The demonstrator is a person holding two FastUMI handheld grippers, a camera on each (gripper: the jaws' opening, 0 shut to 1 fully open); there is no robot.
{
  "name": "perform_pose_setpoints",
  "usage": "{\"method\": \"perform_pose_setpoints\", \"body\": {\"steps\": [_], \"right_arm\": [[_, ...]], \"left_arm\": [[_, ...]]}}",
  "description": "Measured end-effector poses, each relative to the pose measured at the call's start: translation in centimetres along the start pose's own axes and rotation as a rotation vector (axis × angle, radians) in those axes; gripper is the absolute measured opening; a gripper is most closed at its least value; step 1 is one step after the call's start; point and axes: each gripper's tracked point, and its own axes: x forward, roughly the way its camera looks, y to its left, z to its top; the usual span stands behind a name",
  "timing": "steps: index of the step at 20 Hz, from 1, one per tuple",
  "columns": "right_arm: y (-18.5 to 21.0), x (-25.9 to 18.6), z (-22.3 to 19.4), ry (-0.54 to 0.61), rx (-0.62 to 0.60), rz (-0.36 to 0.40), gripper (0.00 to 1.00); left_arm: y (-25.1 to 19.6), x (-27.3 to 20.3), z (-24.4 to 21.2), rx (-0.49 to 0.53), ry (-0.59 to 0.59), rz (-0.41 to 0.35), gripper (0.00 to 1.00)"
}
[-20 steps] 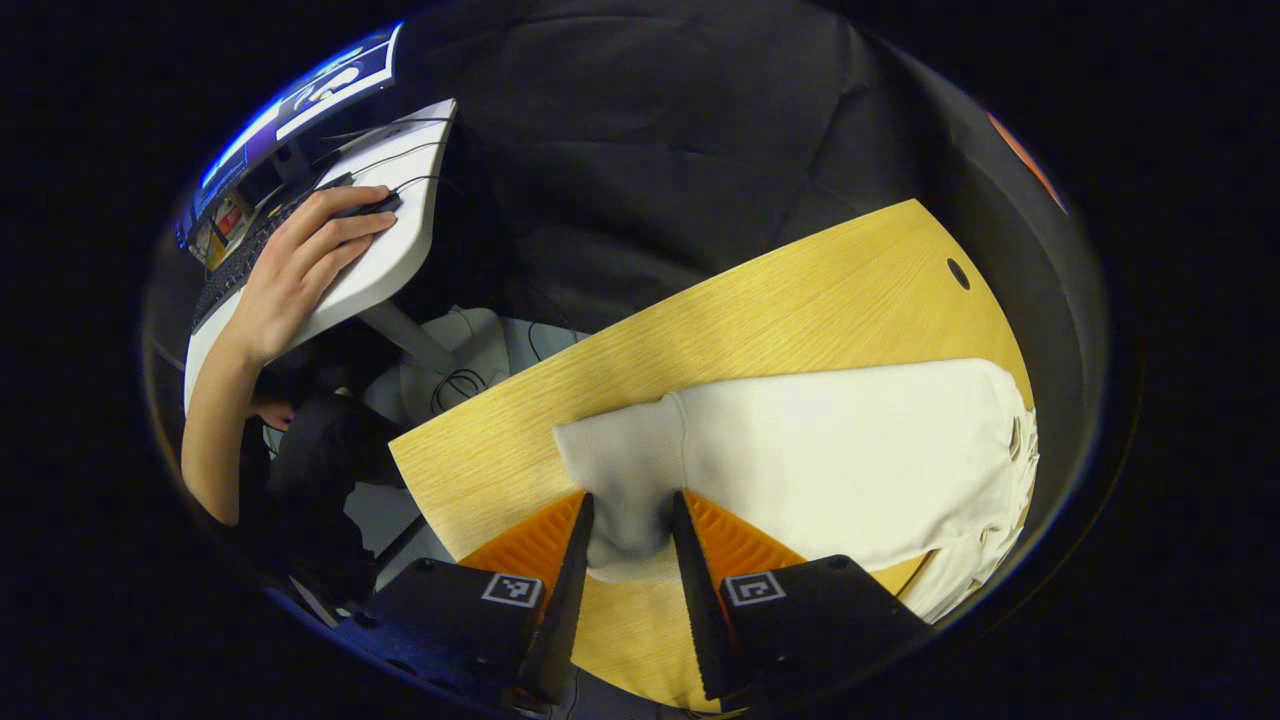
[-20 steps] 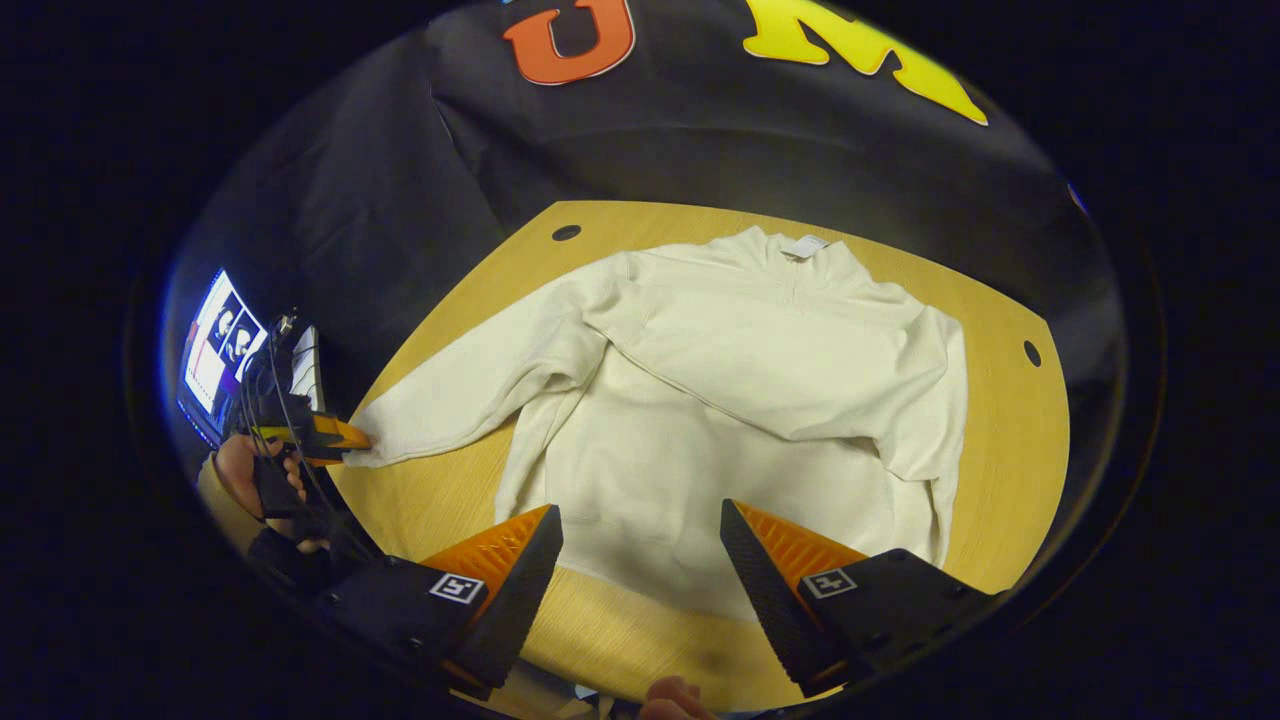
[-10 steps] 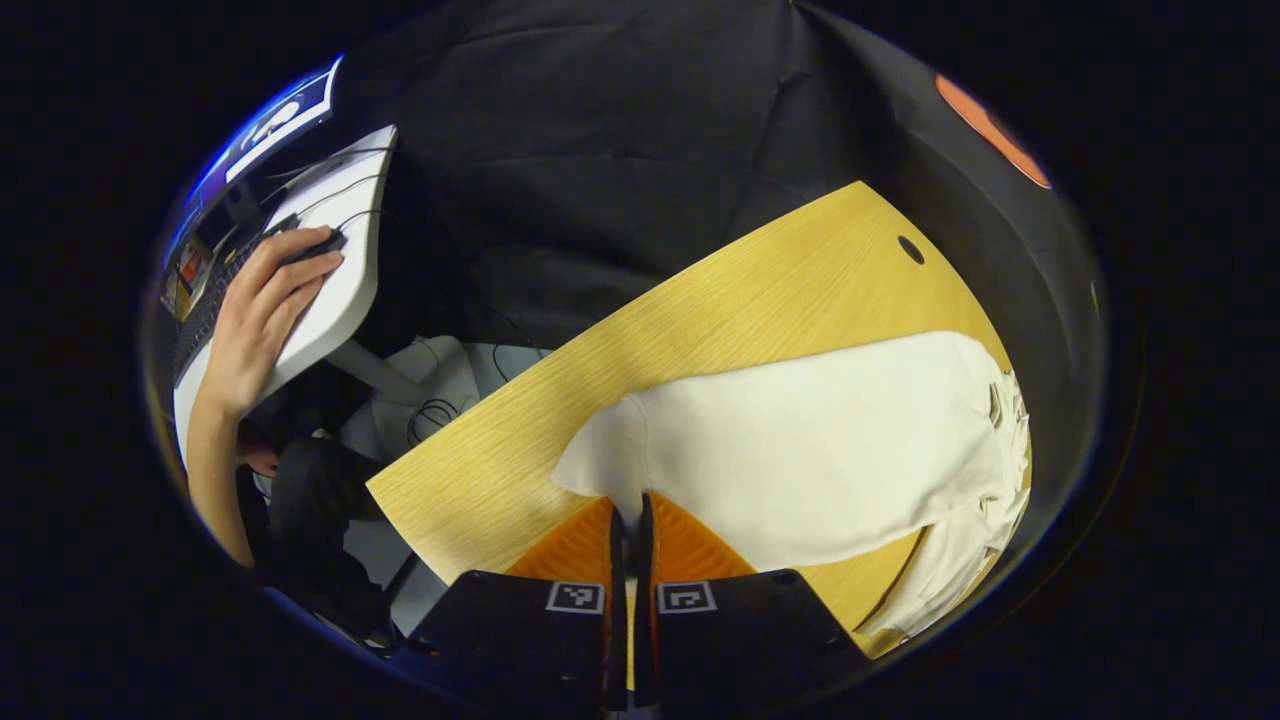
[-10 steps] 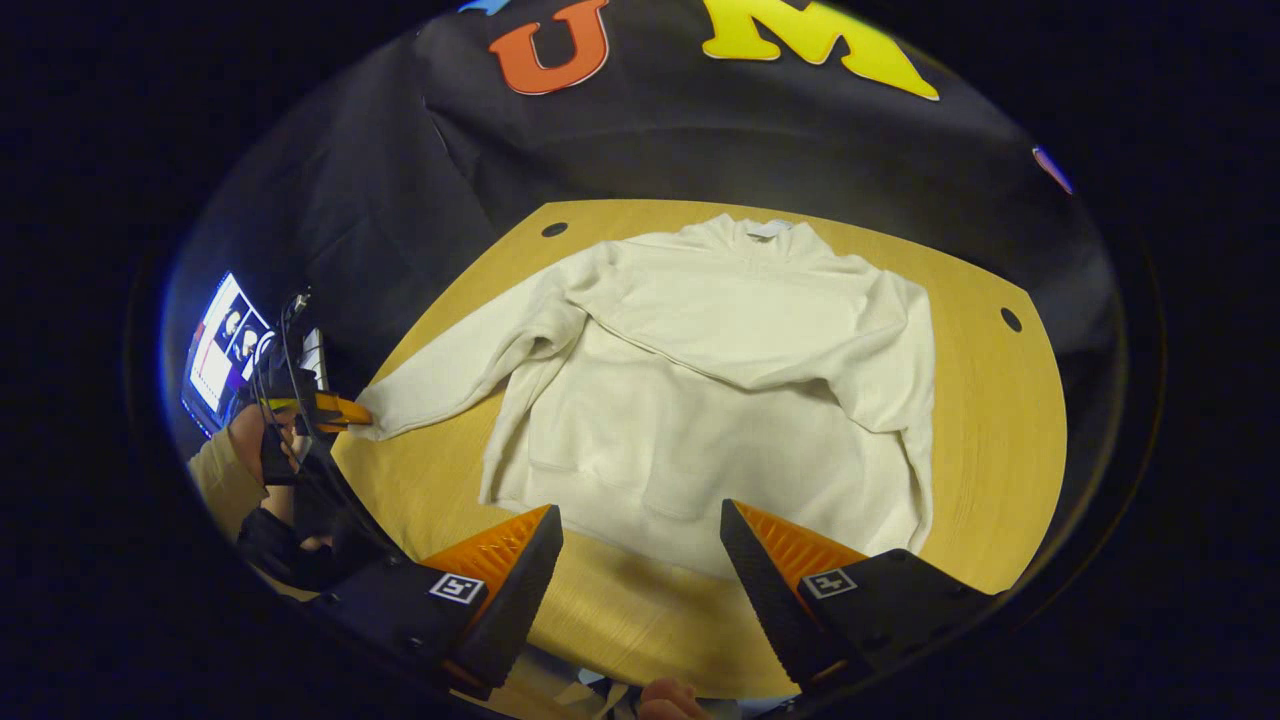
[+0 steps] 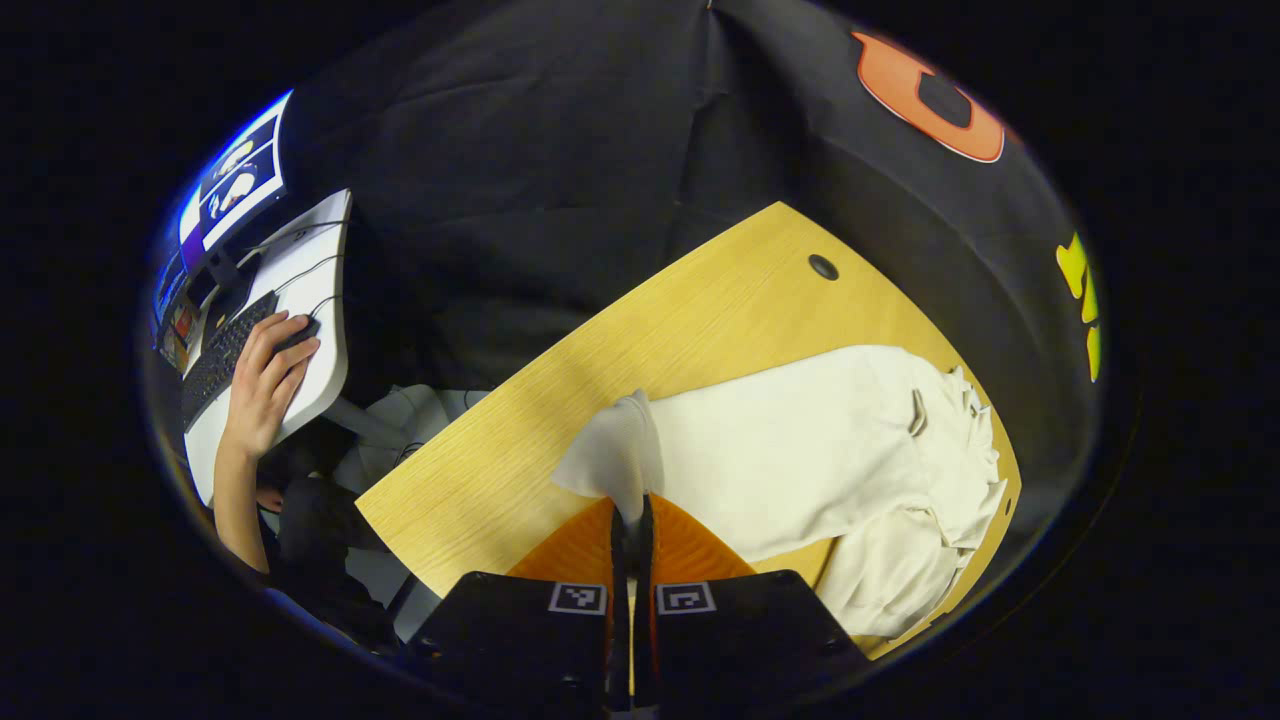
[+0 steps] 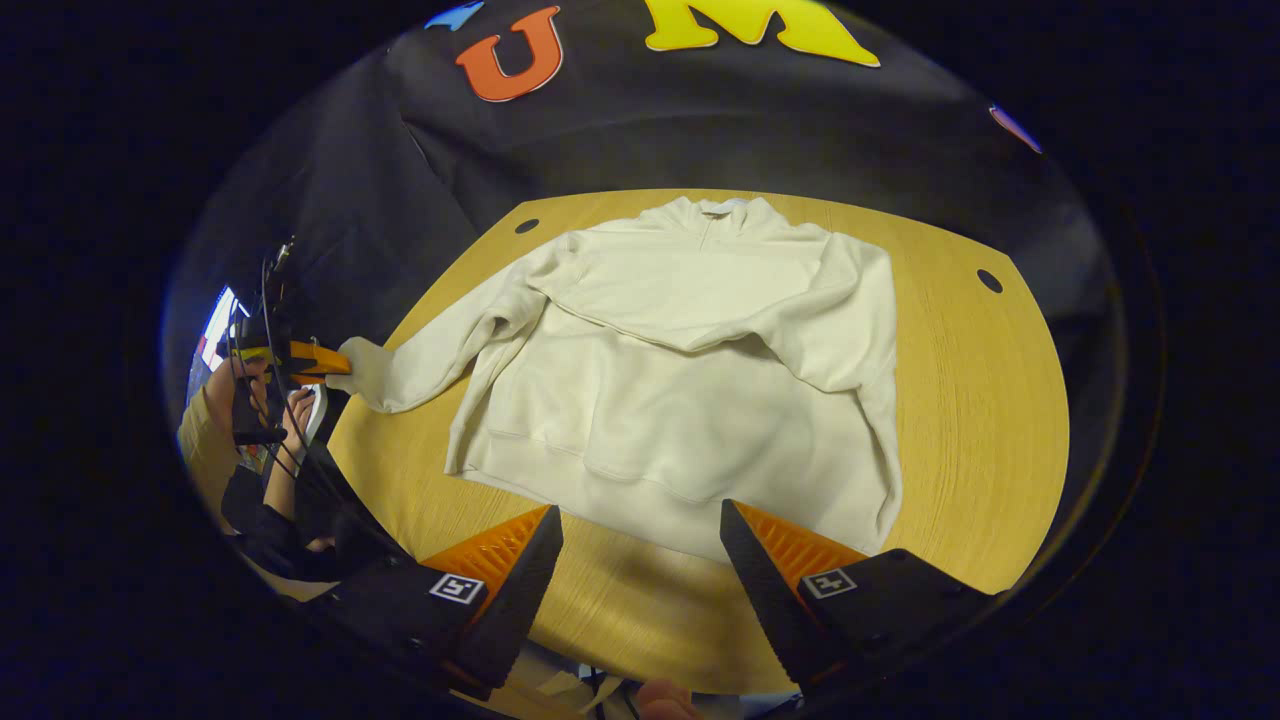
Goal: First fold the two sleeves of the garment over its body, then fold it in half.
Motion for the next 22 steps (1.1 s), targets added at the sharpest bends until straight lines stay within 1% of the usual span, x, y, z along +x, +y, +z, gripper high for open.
{"method": "perform_pose_setpoints", "body": {"steps": [1, 2, 3, 4, 7, 8, 9, 10, 11, 12, 15, 16, 17, 18, 19, 22], "right_arm": [[-0.3, 0.0, -0.2, 0.007, 0.001, 0.006, 0.97], [-0.6, 0.0, -0.6, 0.013, 0.002, 0.004, 0.96], [-1.0, -0.1, -0.6, 0.013, -0.001, 0.002, 0.96], [-1.2, -0.2, -0.7, 0.012, 0.001, 0.008, 0.99], [-2.3, -0.9, -0.6, -0.001, 0.03, 0.025, 0.99], [-2.9, -1.0, -0.6, -0.004, 0.043, 0.023, 0.96], [-3.5, -1.3, -0.7, -0.006, 0.053, 0.022, 0.99], [-4.1, -1.5, -0.7, -0.008, 0.061, 0.018, 0.96], [-4.7, -1.8, -0.8, -0.013, 0.067, 0.013, 0.96], [-5.4, -2.1, -0.8, -0.018, 0.079, 0.008, 0.99], [-7.7, -2.7, -1.0, -0.029, 0.129, -0.002, 0.98], [-8.4, -2.9, -1.4, -0.027, 0.151, -0.006, 0.96], [-8.9, -3.0, -1.6, -0.026, 0.17, -0.007, 0.99], [-9.6, -3.3, -1.9, -0.026, 0.187, -0.012, 0.97], [-10.2, -3.7, -2.1, -0.026, 0.198, -0.011, 0.97], [-12.1, -4.0, -3.4, -0.014, 0.228, -0.031, 0.97]], "left_arm": [[-1.3, -0.2, 0.4, 0.012, -0.005, -0.017, 0.04], [-2.7, -0.5, 0.9, 0.027, -0.014, -0.027, 0.11], [-4.1, -0.7, 1.5, 0.047, -0.023, -0.037, 0.04], [-5.6, -0.8, 2.0, 0.061, -0.032, -0.048, 0.04], [-10.6, -1.1, 2.5, 0.115, -0.033, -0.085, 0.05], [-12.6, -1.2, 2.5, 0.137, -0.031, -0.099, 0.05], [-14.6, -1.1, 2.4, 0.157, -0.027, -0.112, 0.05], [-16.7, -1.1, 2.3, 0.177, -0.024, -0.129, 0.05], [-19.0, -1.0, 1.9, 0.199, -0.02, -0.143, 0.05], [-21.3, -1.0, 1.5, 0.221, -0.015, -0.161, 0.05], [-28.4, -0.5, -0.2, 0.294, 0.003, -0.212, 0.05], [-30.5, -0.3, -1.1, 0.321, 0.01, -0.23, 0.05], [-32.8, -0.2, -2.1, 0.346, 0.02, -0.25, 0.05], [-35.1, -0.4, -3.3, 0.369, 0.03, -0.27, 0.1], [-37.3, -0.5, -4.4, 0.402, 0.028, -0.282, 0.04], [-43.8, -1.2, -8.5, 0.477, 0.049, -0.349, 0.04]]}}
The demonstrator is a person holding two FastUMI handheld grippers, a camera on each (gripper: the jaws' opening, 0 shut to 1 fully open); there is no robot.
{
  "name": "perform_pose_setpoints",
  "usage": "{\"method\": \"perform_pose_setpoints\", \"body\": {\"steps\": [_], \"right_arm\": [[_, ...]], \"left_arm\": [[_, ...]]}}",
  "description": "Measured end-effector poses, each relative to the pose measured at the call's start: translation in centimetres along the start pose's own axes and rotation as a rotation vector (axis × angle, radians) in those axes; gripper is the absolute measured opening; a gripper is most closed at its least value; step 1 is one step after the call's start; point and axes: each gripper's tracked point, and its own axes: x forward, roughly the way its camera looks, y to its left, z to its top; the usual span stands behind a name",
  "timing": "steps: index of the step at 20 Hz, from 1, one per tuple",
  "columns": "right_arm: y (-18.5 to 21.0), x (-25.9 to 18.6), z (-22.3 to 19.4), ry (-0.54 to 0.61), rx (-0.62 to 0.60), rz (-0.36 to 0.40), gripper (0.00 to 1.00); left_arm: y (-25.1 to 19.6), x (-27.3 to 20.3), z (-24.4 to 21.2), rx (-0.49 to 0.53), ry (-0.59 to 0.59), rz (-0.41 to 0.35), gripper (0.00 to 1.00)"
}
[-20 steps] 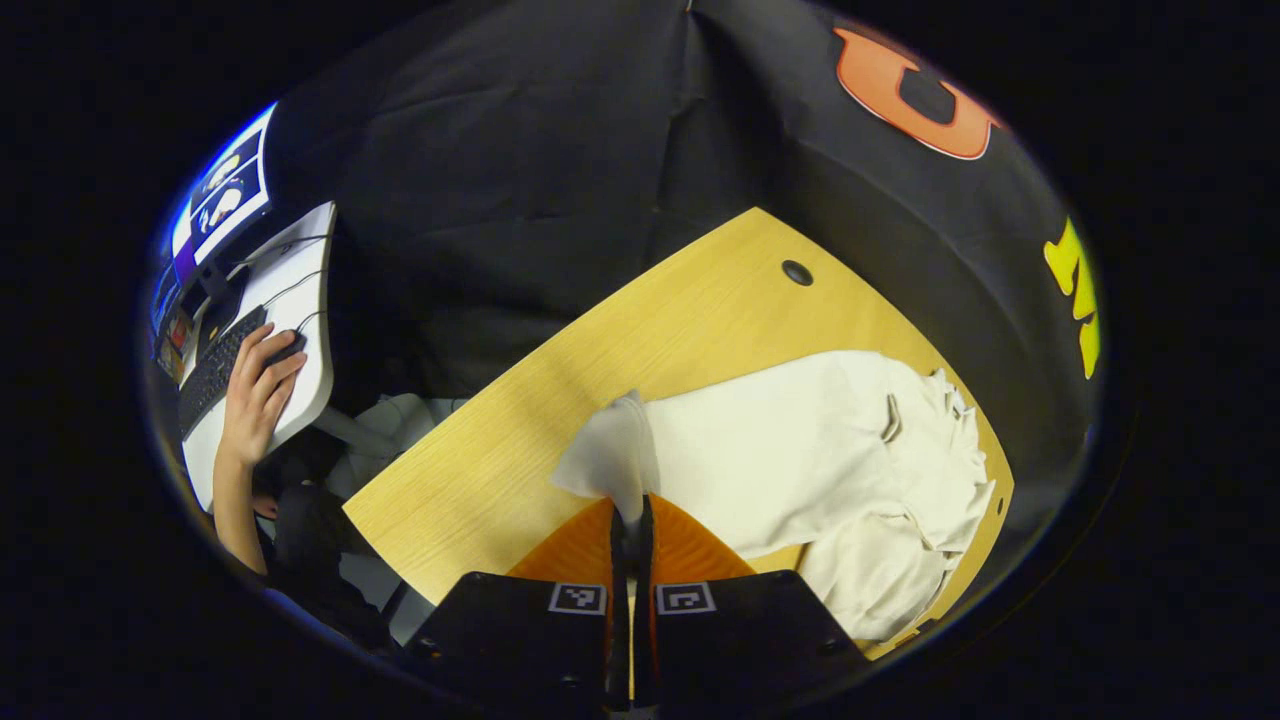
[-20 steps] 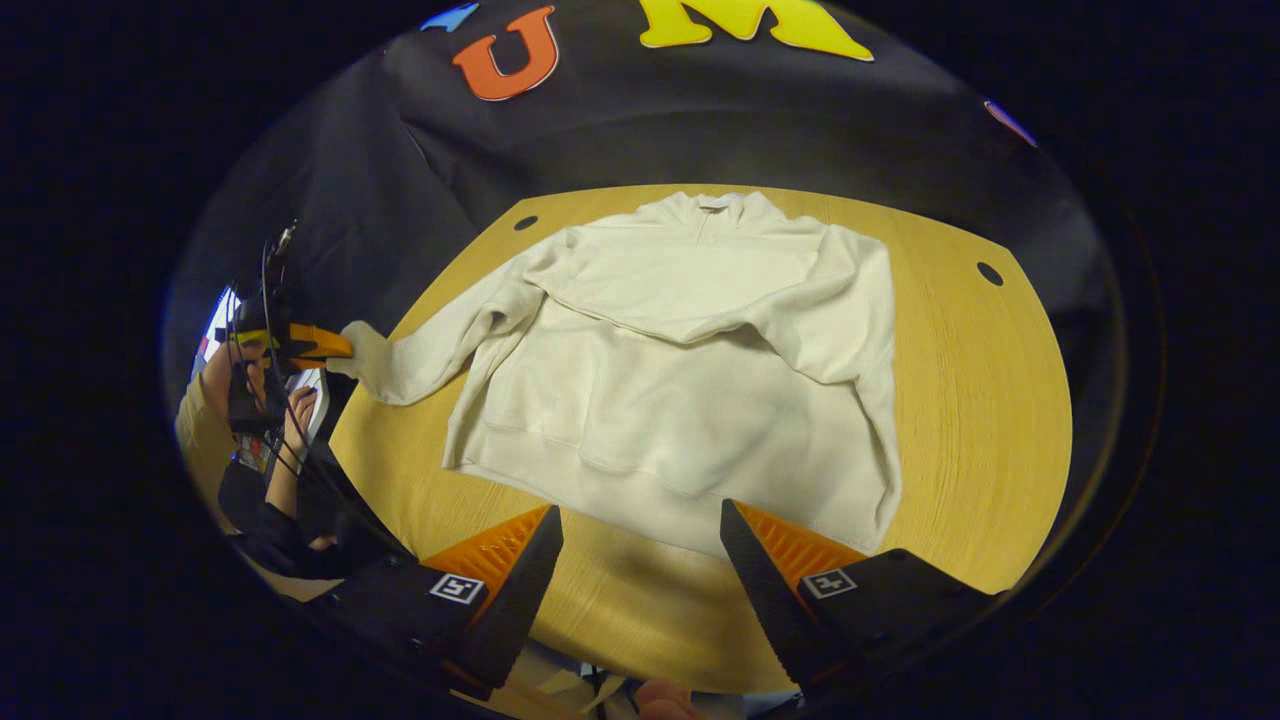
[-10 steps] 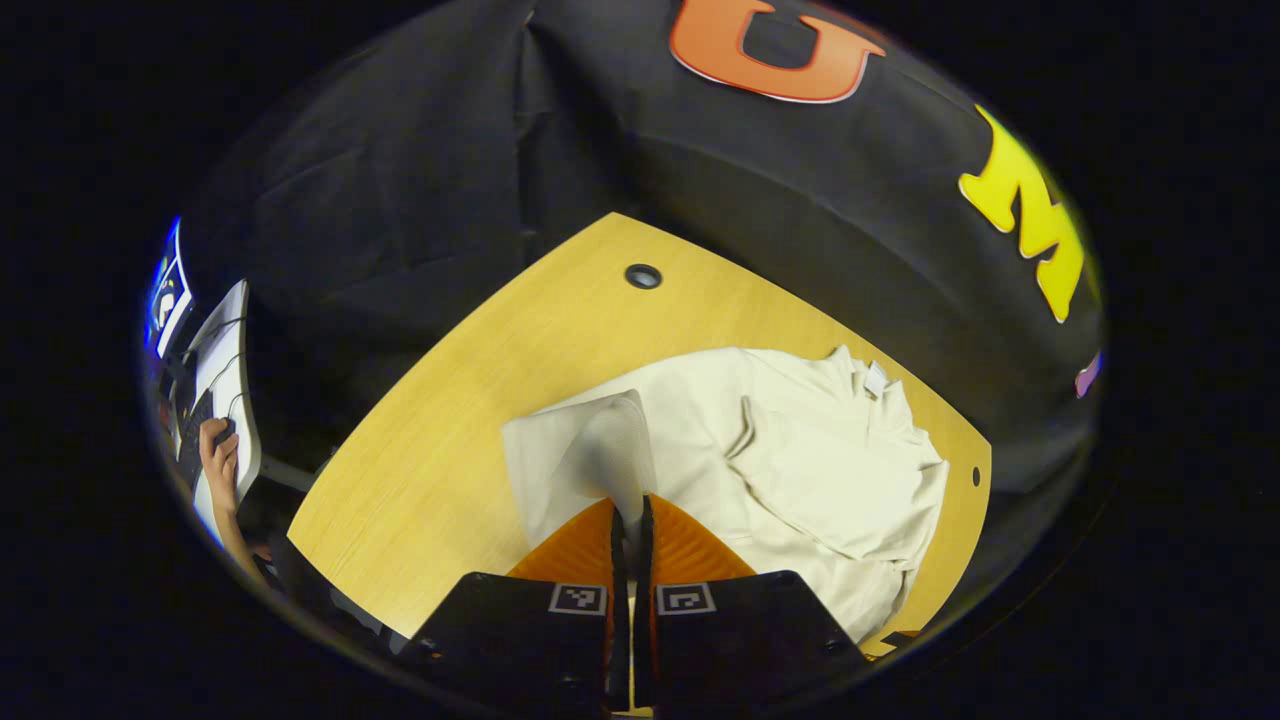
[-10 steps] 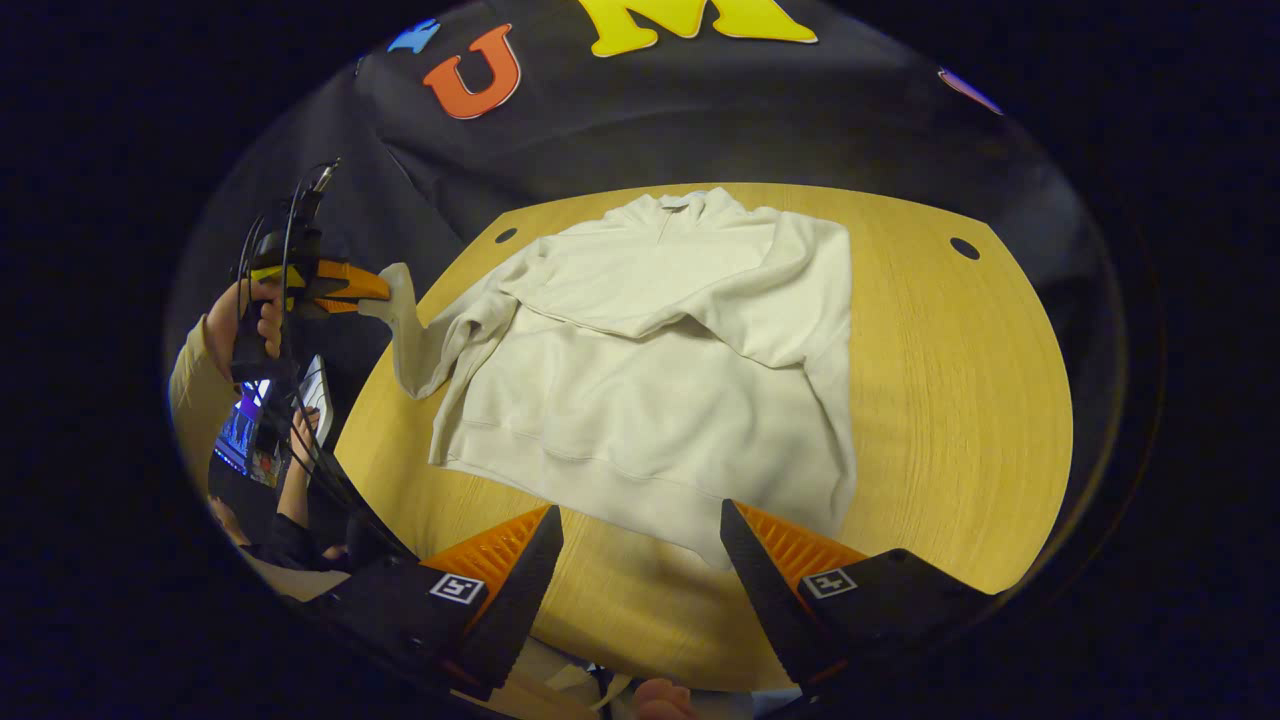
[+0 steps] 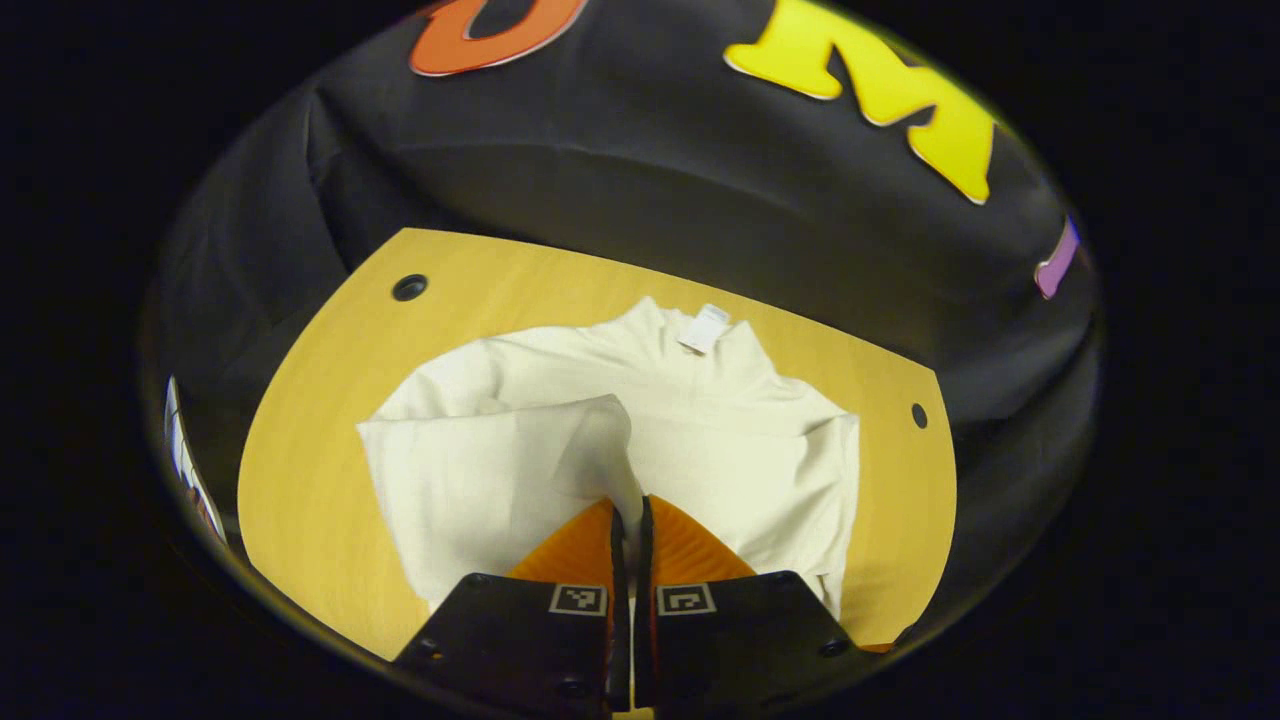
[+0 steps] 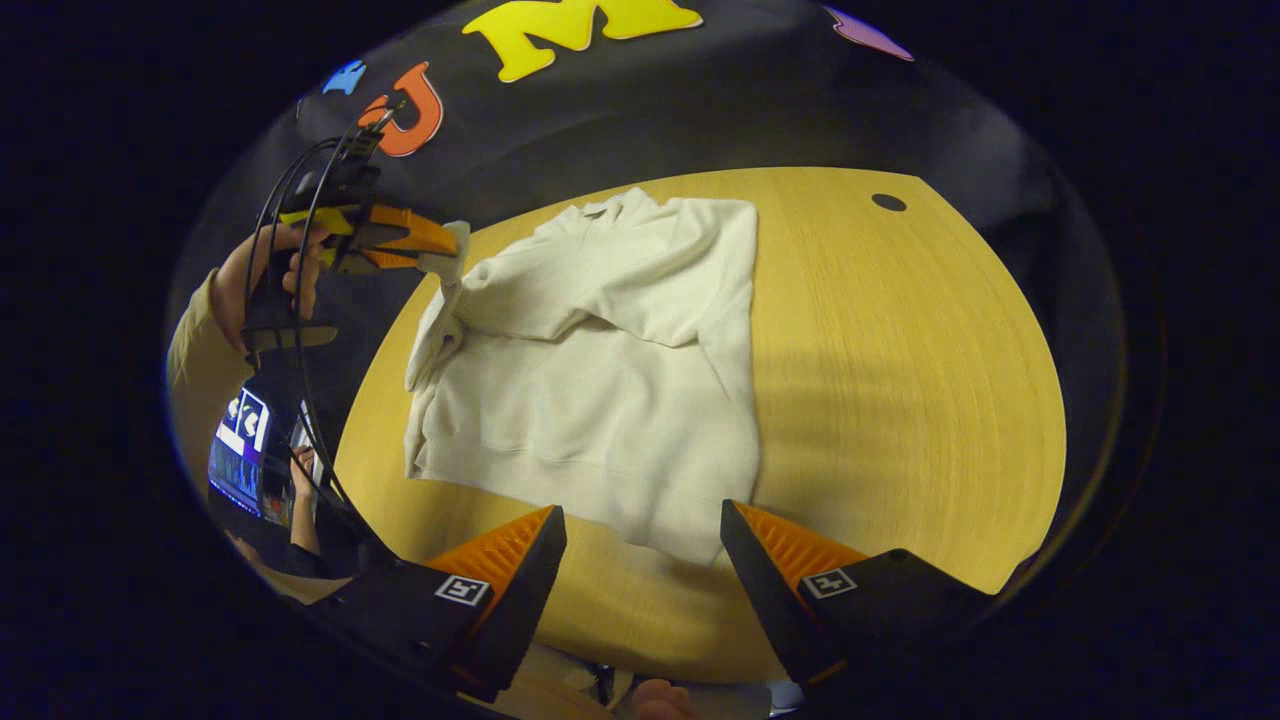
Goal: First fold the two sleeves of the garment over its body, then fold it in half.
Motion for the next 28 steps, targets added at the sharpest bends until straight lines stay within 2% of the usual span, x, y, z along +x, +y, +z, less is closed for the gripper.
{"method": "perform_pose_setpoints", "body": {"steps": [4, 5, 6, 8, 14, 15, 16, 17, 18, 19, 20, 21, 22, 23, 24, 28], "right_arm": [[-2.2, -0.5, -1.4, 0.023, 0.031, -0.017, 0.97], [-2.6, -0.7, -1.5, 0.02, 0.039, -0.019, 0.97], [-3.1, -0.9, -1.7, 0.017, 0.049, -0.018, 0.97], [-3.5, -1.1, -2.2, 0.017, 0.062, -0.016, 0.97], [-4.9, -1.5, -3.1, 0.02, 0.104, -0.036, 0.97], [-4.9, -1.6, -3.0, 0.016, 0.114, -0.038, 0.97], [-5.0, -1.6, -3.0, 0.015, 0.124, -0.042, 0.97], [-5.0, -1.6, -3.1, 0.014, 0.132, -0.048, 0.97], [-5.0, -1.5, -3.2, 0.014, 0.138, -0.052, 0.97], [-4.9, -1.4, -3.2, 0.013, 0.142, -0.056, 0.97], [-4.8, -1.3, -3.2, 0.011, 0.141, -0.059, 0.97], [-4.5, -1.0, -3.0, 0.008, 0.139, -0.063, 0.97], [-4.2, -0.9, -2.9, 0.006, 0.136, -0.068, 0.97], [-3.9, -0.7, -2.8, 0.004, 0.131, -0.071, 0.97], [-3.4, -0.7, -2.8, 0.002, 0.127, -0.074, 0.97], [-1.8, 0.1, -2.6, 0.003, 0.107, -0.097, 0.97]], "left_arm": [[-8.8, 2.0, -1.8, 0.094, 0.037, -0.067, 0.04], [-10.7, 2.4, -2.5, 0.111, 0.05, -0.078, 0.1], [-12.6, 2.7, -3.1, 0.125, 0.062, -0.095, 0.04], [-16.1, 3.2, -4.5, 0.147, 0.09, -0.126, 0.04], [-20.2, 2.4, -5.9, 0.161, 0.124, -0.13, 0.05], [-20.7, 5.5, -7.0, 0.146, 0.122, -0.161, 0.07], [-19.2, 3.8, -5.8, 0.139, 0.113, -0.164, 0.16], [-20.0, 2.7, -5.6, 0.134, 0.104, -0.176, 0.22], [-20.2, 2.5, -5.4, 0.129, 0.097, -0.187, 0.35], [-20.6, 2.0, -5.3, 0.126, 0.091, -0.197, 0.43], [-20.5, 1.6, -5.2, 0.125, 0.091, -0.203, 0.59], [-20.4, 1.0, -5.2, 0.124, 0.086, -0.214, 0.66], [-20.1, 0.4, -4.9, 0.125, 0.072, -0.215, 0.8], [-19.4, 0.0, -4.8, 0.131, 0.063, -0.208, 0.86], [-18.6, -0.6, -4.8, 0.134, 0.057, -0.201, 0.97], [-13.7, -3.3, -5.1, 0.148, 0.023, -0.172, 0.98]]}}
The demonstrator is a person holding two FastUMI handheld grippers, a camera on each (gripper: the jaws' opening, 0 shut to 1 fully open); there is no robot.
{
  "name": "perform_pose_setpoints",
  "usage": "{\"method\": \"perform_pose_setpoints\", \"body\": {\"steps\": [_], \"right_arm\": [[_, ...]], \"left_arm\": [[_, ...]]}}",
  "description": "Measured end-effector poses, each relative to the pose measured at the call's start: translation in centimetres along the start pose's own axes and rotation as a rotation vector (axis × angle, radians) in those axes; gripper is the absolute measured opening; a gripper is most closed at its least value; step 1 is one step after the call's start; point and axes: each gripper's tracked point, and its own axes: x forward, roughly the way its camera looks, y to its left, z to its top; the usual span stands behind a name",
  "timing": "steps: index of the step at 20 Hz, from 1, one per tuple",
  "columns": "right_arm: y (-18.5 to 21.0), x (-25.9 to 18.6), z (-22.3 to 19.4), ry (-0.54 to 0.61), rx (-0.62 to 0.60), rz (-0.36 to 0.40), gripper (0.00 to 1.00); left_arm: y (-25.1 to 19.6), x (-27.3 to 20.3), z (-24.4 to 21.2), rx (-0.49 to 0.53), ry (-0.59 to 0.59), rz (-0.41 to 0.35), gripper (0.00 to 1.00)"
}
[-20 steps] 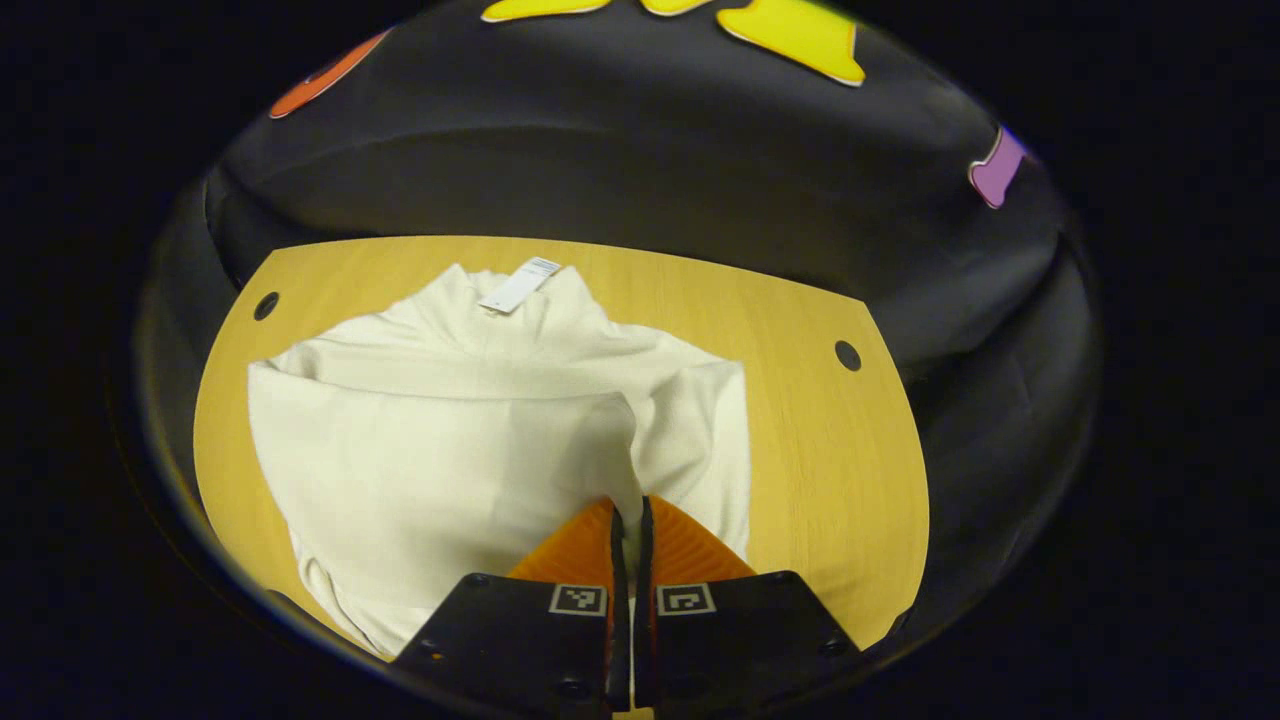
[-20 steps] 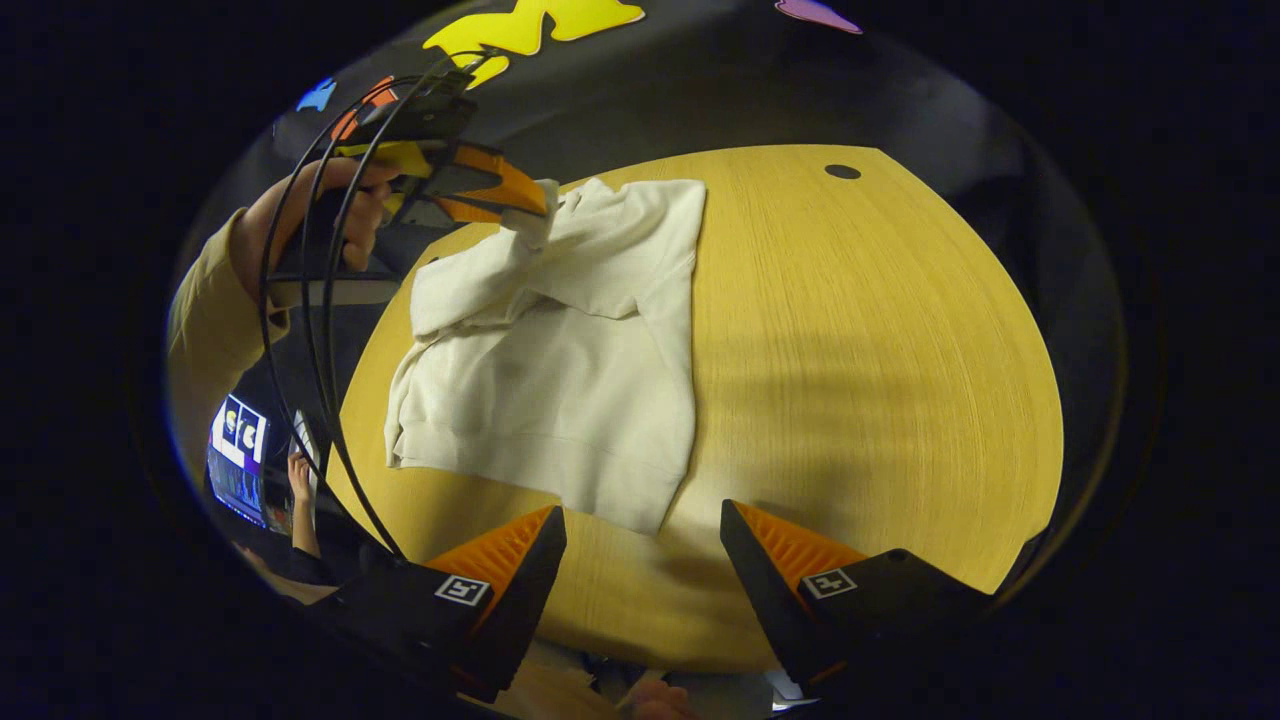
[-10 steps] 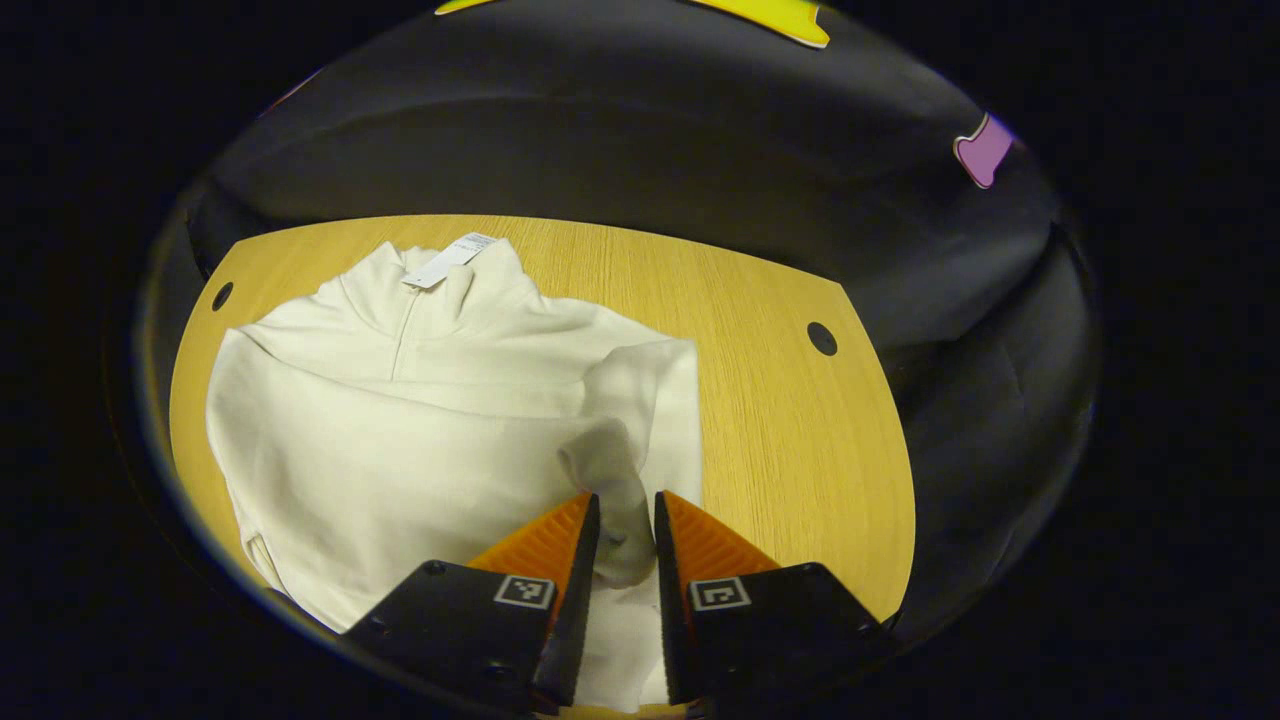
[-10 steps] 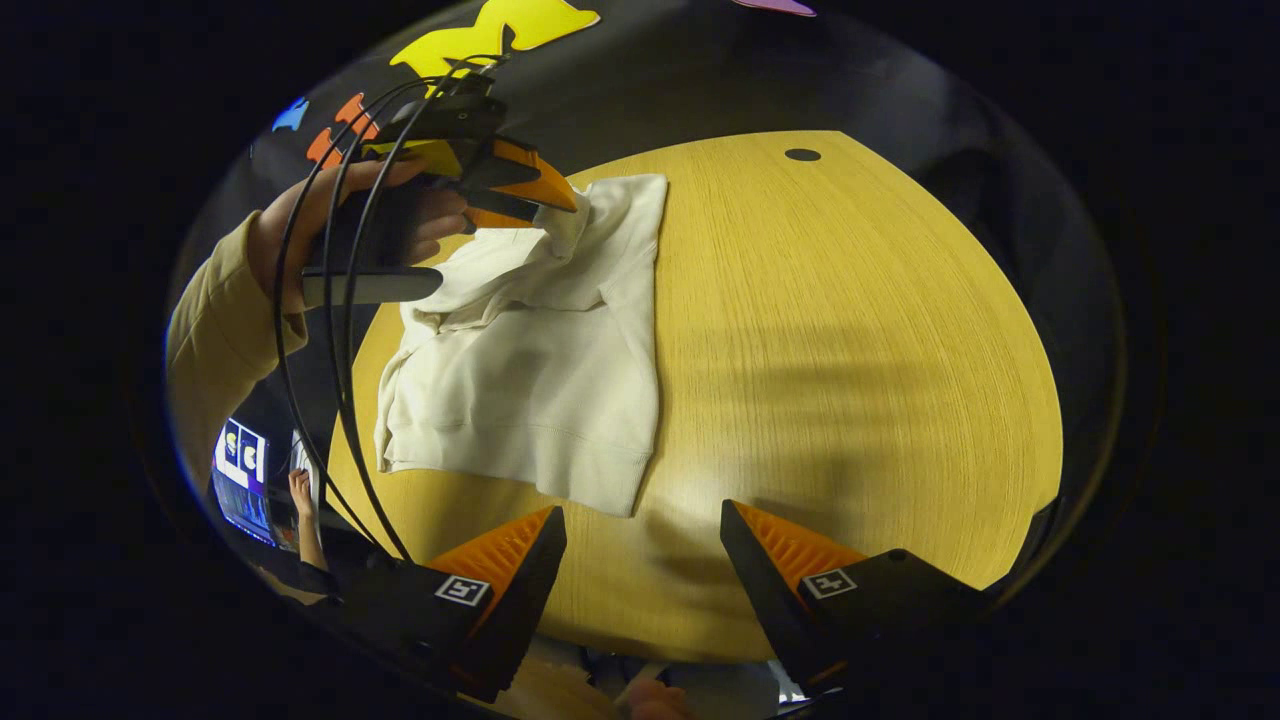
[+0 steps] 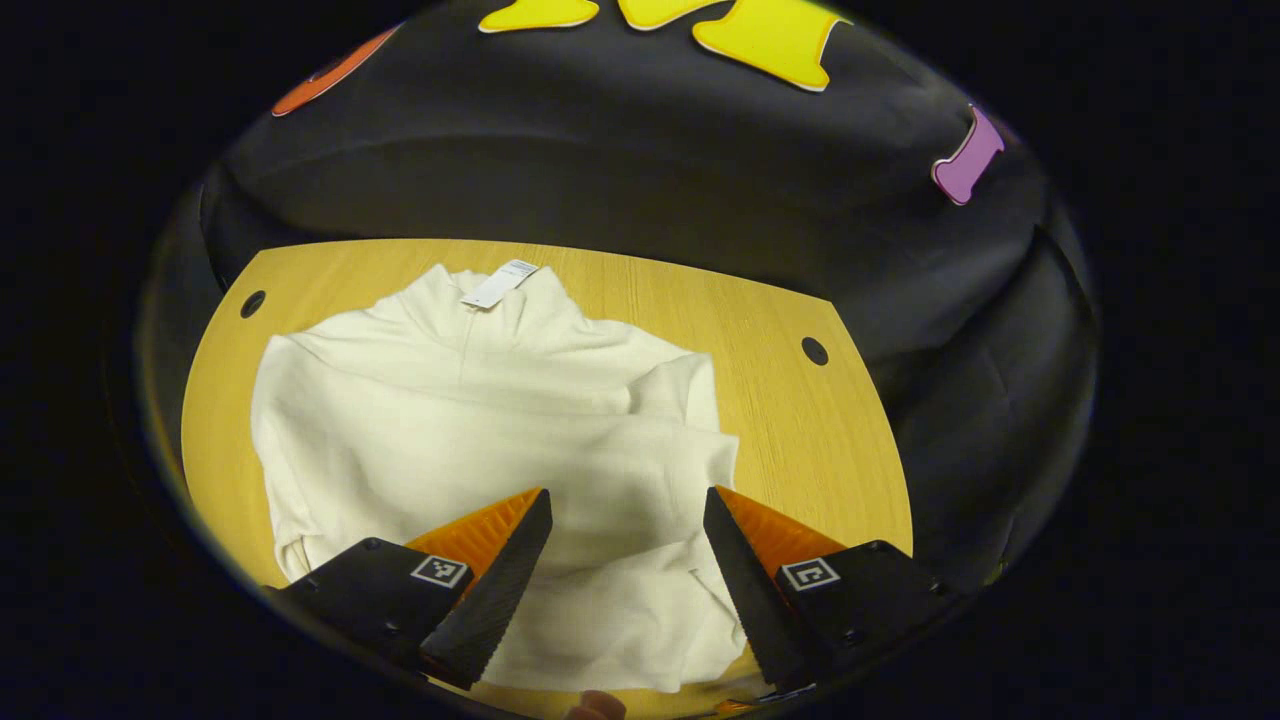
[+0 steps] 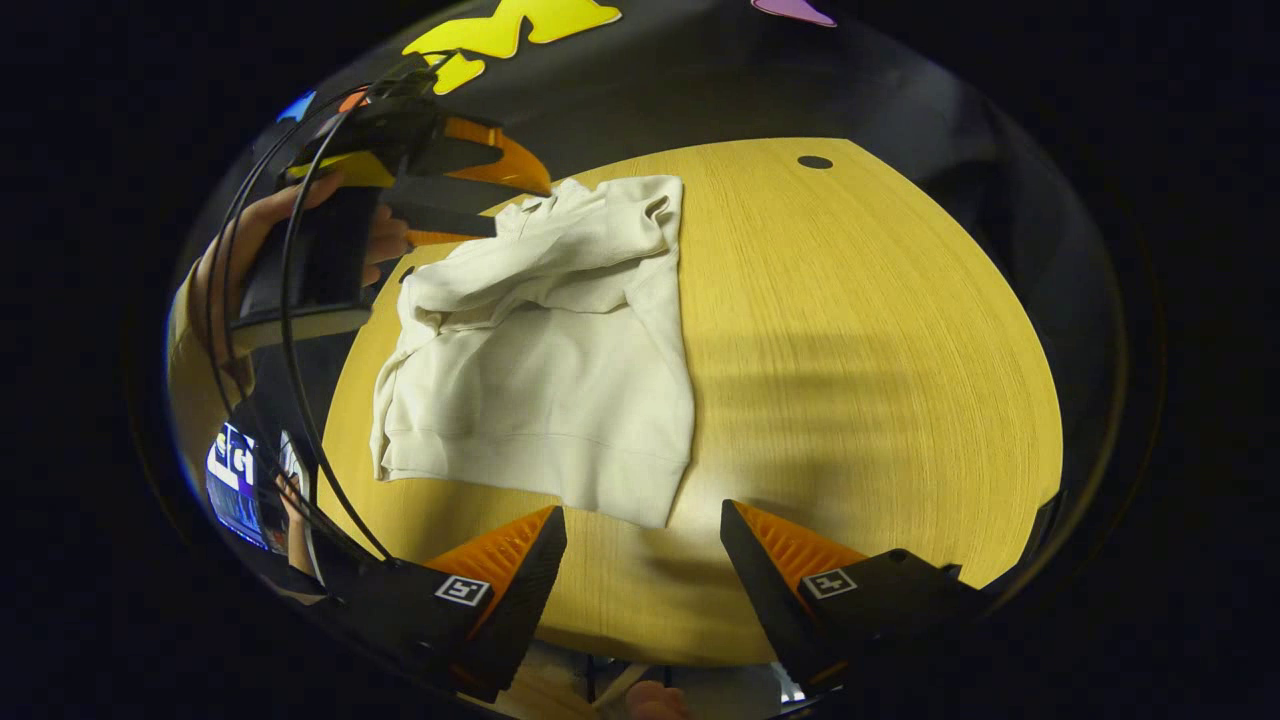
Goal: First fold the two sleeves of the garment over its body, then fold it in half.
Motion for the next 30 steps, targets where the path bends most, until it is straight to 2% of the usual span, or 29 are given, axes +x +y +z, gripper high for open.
{"method": "perform_pose_setpoints", "body": {"steps": [8, 10, 12, 16, 17, 18, 19, 21, 26, 27, 29, 30], "right_arm": [[2.1, 2.1, -0.2, 0.044, -0.016, -0.038, 0.97], [1.9, 2.4, 0.0, 0.052, -0.023, -0.058, 0.97], [1.7, 2.7, 0.2, 0.062, -0.011, -0.08, 0.97], [-0.1, 3.5, 0.3, 0.097, -0.026, -0.148, 0.97], [-0.8, 3.6, 0.5, 0.102, -0.035, -0.173, 0.97], [-1.1, 3.6, 0.5, 0.103, -0.036, -0.189, 0.92], [-1.3, 3.9, 0.5, 0.108, -0.032, -0.199, 0.97], [-1.4, 4.3, 0.4, 0.118, -0.011, -0.214, 0.97], [-0.3, 5.7, -0.6, 0.172, 0.034, -0.205, 0.97], [0.3, 6.0, -0.7, 0.184, 0.061, -0.188, 0.94], [0.4, 6.5, -0.9, 0.205, 0.084, -0.191, 0.75], [0.6, 6.5, -0.7, 0.206, 0.078, -0.191, 0.75]], "left_arm": [[13.1, -7.4, -7.4, -0.023, 0.046, 0.172, 0.98], [15.8, -9.2, -9.4, -0.069, 0.05, 0.204, 0.98], [18.6, -11.1, -11.5, -0.08, 0.07, 0.257, 0.97], [22.0, -14.4, -15.8, -0.104, 0.144, 0.305, 0.98], [22.3, -15.1, -16.7, -0.13, 0.158, 0.302, 0.97], [22.3, -15.7, -17.6, -0.16, 0.18, 0.301, 0.98], [22.2, -16.2, -18.3, -0.186, 0.202, 0.297, 0.98], [21.2, -17.1, -19.3, -0.214, 0.242, 0.27, 0.98], [17.9, -19.8, -20.7, -0.231, 0.344, 0.243, 0.96], [17.0, -20.4, -21.1, -0.246, 0.368, 0.225, 0.96], [15.8, -22.3, -21.0, -0.213, 0.389, 0.219, 0.93], [15.3, -23.2, -21.0, -0.203, 0.398, 0.218, 0.89]]}}
